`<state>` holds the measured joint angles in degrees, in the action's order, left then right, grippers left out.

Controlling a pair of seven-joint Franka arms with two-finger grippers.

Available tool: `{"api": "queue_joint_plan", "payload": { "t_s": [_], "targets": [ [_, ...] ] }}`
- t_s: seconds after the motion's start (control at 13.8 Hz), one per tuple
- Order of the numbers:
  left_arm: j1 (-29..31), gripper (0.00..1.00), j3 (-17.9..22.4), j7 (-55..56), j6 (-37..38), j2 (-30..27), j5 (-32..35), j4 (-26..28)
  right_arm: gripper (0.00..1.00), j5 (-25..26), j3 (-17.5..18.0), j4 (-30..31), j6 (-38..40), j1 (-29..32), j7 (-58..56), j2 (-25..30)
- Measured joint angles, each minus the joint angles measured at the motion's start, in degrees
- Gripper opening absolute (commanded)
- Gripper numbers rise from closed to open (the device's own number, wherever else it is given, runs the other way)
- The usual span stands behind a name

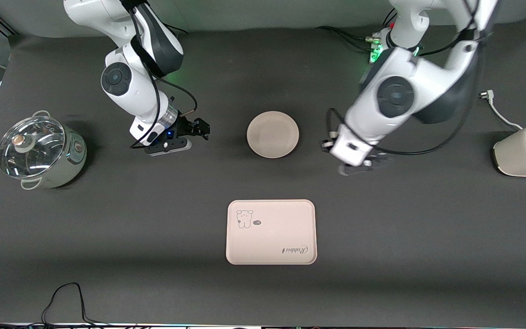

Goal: Place bun in plate and plate on tray
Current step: 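Carry the bun with the left gripper and lower it onto the plate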

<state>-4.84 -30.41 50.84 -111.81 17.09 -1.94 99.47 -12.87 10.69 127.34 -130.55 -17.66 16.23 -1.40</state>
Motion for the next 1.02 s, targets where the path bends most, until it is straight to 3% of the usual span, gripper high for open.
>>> {"api": "queue_joint_plan", "payload": {
  "t_s": [0.22, 0.58, 1.02],
  "targets": [
    [-7.22, 0.26, -1.07, 11.73, -8.94, 6.18, 1.97, -0.16, 1.0, 0.0, -0.35, 0.01, -0.01, 0.01, 0.0, -0.1],
    [-17.24, 0.28, -1.06, 29.24, -18.76, 18.07, 13.84, -0.16, 1.0, 0.01, -1.97, 0.03, -0.02, 0.05, 0.0, -0.17],
    [-19.11, 0.33, -1.05, 31.96, -23.05, 20.3, 16.21, 3.99, 1.0, -0.26, -1.94, 0.11, -2.12, -0.06, 0.0, -1.36]
  ]
}}
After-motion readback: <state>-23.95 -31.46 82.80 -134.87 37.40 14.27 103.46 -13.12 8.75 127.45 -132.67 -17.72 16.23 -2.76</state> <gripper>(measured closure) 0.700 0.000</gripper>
